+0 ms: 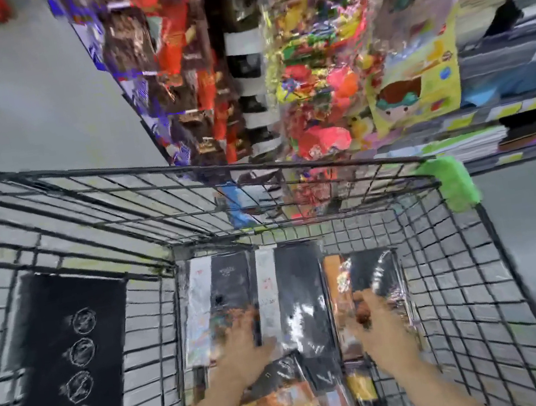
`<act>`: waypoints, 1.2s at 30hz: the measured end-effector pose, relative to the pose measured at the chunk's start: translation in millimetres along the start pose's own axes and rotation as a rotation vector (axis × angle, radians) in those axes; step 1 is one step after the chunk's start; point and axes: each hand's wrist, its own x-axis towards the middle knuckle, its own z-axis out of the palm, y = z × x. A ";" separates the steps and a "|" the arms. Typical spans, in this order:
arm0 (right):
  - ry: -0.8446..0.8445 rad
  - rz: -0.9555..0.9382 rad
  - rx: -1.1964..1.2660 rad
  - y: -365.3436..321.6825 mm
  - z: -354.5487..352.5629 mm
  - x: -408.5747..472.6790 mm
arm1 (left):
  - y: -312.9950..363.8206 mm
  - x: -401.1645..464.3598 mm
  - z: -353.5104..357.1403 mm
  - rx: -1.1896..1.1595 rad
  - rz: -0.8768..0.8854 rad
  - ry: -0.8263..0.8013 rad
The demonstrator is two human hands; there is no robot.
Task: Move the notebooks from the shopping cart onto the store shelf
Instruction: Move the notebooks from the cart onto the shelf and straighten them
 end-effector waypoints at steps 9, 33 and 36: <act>0.087 0.027 -0.151 12.1 17.3 15.3 | -12.9 23.8 17.7 -0.352 -0.153 0.117; -0.204 0.063 0.441 -52.9 26.0 17.1 | -6.6 8.0 -73.4 -0.891 -0.111 -0.202; -0.235 0.065 0.464 -49.1 19.0 23.5 | -9.8 7.6 -74.3 -0.679 -0.033 -0.261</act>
